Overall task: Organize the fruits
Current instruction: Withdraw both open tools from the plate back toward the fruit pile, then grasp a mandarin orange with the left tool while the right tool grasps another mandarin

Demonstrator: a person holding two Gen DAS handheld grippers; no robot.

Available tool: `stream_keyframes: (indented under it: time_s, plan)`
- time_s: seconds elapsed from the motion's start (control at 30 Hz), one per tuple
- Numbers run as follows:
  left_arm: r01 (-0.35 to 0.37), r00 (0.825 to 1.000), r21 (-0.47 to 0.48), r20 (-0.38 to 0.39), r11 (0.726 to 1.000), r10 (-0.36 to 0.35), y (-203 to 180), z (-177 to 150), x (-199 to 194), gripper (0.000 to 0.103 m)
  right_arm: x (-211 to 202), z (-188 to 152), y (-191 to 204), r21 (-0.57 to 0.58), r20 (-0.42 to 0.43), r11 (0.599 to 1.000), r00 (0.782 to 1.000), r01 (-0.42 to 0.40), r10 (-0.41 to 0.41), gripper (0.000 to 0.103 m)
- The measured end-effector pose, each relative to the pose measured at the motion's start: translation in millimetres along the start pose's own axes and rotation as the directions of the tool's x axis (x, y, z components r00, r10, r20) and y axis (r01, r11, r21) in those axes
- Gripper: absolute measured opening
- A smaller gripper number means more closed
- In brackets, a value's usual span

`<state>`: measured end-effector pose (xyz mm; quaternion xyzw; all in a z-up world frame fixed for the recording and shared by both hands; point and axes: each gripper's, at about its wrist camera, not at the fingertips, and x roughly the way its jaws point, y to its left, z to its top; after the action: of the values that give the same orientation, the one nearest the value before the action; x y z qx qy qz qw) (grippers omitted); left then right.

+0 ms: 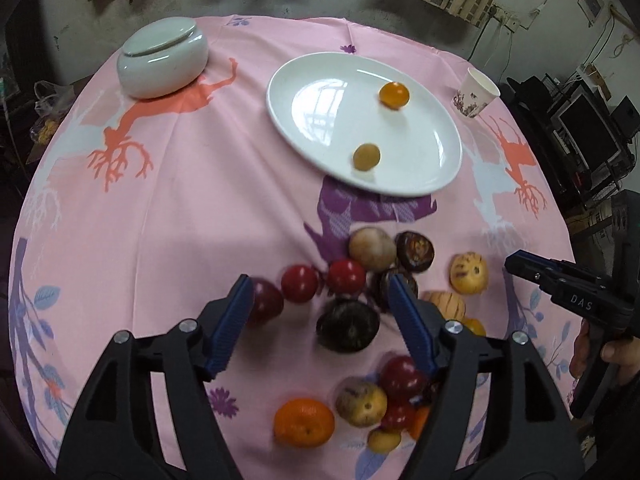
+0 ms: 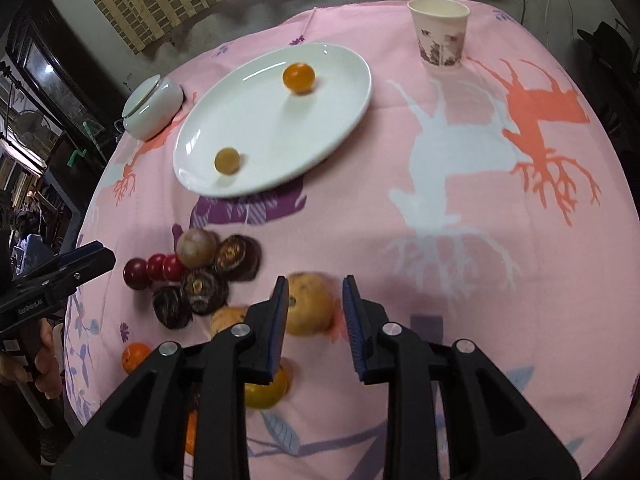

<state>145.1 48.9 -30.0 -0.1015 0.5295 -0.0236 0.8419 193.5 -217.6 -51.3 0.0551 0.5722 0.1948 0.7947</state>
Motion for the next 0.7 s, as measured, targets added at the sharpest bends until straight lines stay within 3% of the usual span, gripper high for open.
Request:
stream_keyframes:
  time_s: [0.23, 0.27, 0.3, 0.33, 0.5, 0.7]
  plan:
    - [-0.022, 0.999, -0.049, -0.042, 0.999, 0.02, 7, -48, -15, 0.076, -13, -42, 5, -0.005, -0.036, 1.0, 0.999, -0.002, 0.002, 0.031]
    - [-0.026, 0.999, -0.052, -0.047, 0.998, 0.023, 7, -53, -16, 0.077, -15, -48, 6, -0.006, -0.038, 1.0, 0.999, -0.008, 0.008, 0.043]
    - [-0.028, 0.998, -0.052, -0.05, 0.998, 0.025, 7, -57, -18, 0.078, -18, -53, 7, 0.004, -0.029, 1.0, 0.999, -0.015, 0.015, 0.068]
    - [-0.03, 0.998, -0.05, -0.055, 0.998, 0.027, 6, -62, -18, 0.078, -22, -60, 9, 0.011, -0.014, 1.0, 1.0, -0.022, 0.022, 0.072]
    - [-0.046, 0.996, -0.021, -0.08, 0.999, 0.045, 3, -80, -14, 0.08, -22, -85, 29, -0.061, -0.058, 0.997, 0.998, -0.041, 0.037, 0.072]
    - [-0.068, 0.993, 0.03, -0.095, 0.997, 0.071, -2, -97, -4, 0.08, -18, -105, 36, -0.053, -0.102, 0.997, 0.994, -0.055, 0.05, 0.072]
